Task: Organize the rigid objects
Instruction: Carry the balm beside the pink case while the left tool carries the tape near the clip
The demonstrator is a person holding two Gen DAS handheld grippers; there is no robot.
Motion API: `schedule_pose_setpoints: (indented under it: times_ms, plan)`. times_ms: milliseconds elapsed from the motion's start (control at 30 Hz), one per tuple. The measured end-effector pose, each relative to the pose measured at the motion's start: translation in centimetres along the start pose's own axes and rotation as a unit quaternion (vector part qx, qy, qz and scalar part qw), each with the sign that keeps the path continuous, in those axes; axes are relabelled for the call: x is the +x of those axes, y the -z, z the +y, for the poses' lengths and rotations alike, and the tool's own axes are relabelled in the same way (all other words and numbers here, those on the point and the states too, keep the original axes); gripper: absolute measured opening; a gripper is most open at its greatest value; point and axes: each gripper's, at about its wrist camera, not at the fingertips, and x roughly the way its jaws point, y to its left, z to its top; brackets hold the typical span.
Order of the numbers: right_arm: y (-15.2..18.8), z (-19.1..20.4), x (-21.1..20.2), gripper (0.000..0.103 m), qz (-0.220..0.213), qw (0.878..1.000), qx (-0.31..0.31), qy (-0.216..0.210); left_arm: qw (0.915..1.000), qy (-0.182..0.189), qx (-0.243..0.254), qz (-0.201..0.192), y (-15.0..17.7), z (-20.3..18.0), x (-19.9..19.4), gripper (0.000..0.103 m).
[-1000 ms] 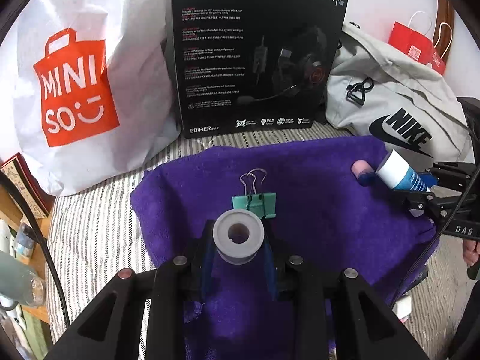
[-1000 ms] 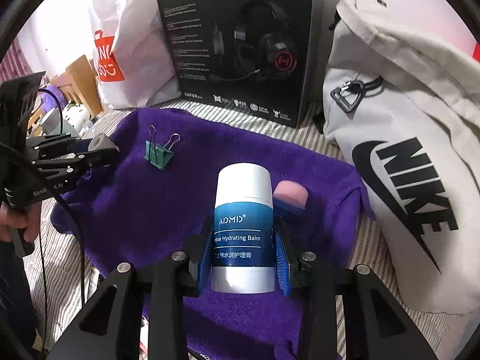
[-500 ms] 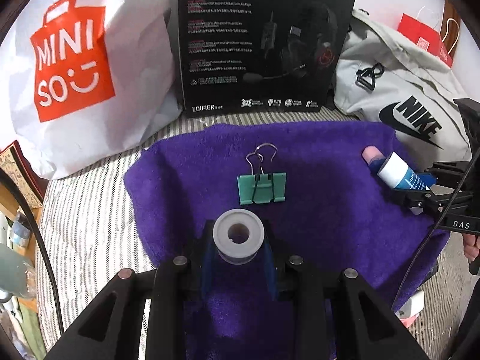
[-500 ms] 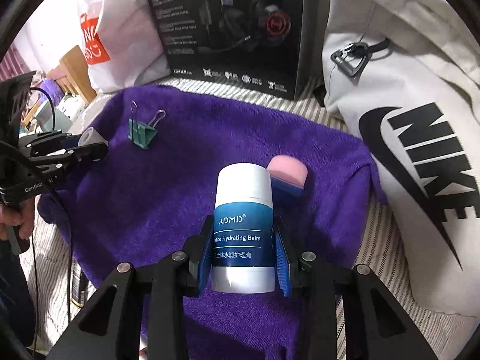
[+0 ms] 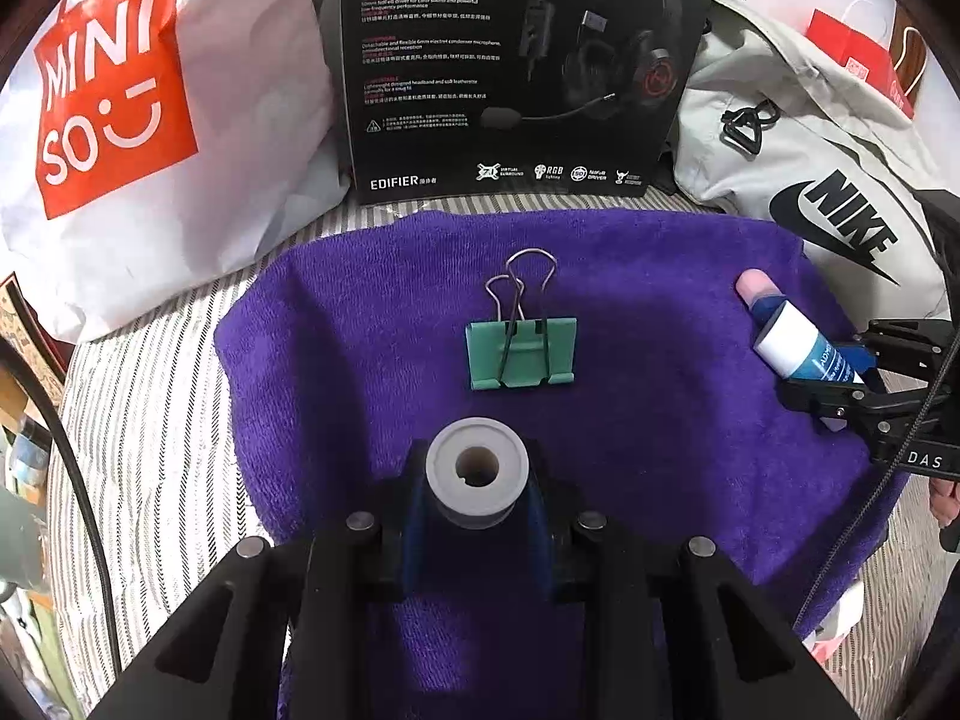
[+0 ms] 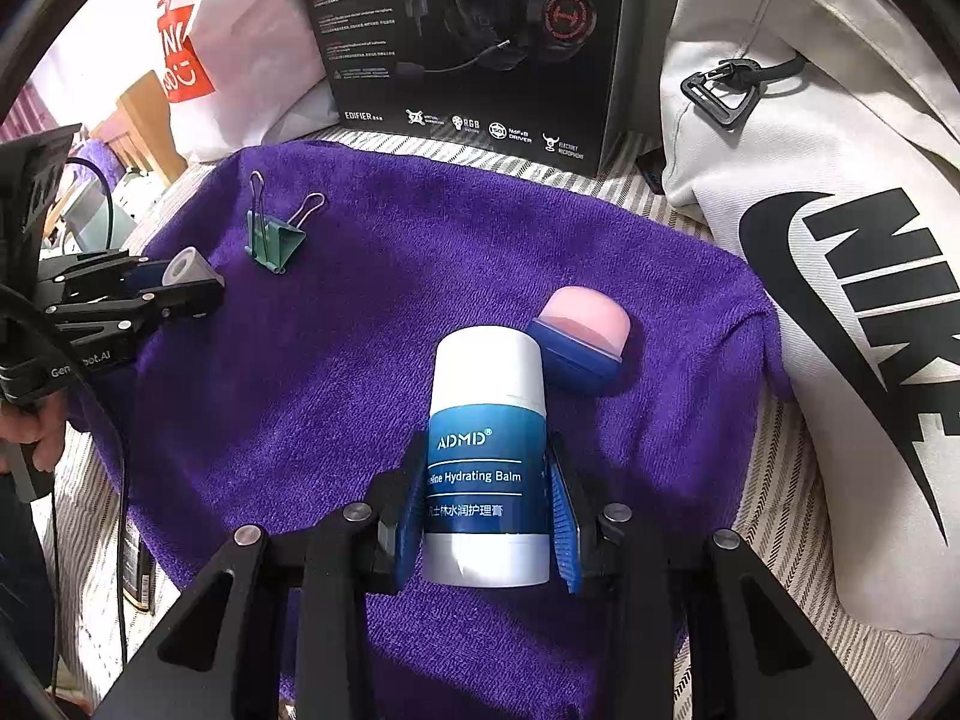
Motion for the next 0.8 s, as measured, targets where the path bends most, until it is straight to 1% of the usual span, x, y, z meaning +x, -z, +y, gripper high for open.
schedule_pose_setpoints:
  times_ms: [267,567,800]
  plan:
    - [0.02,0.65,0.22,0.036,0.000,1.000,-0.018,0.017,0.9999,-0.010,0.012,-0.001,-0.18,-0.27,0.01,0.028]
    - [0.11,0.75,0.21,0.036,-0.001,0.999,-0.030,0.020,0.9996,-0.018,0.021,-0.002,-0.10,-0.46,-0.17,0.028]
    - [0.26,0.63,0.24,0.038,0.003,0.999,-0.034,0.016,0.9996,-0.015,0.025,-0.001,-0.03,-0.50,-0.23,0.033]
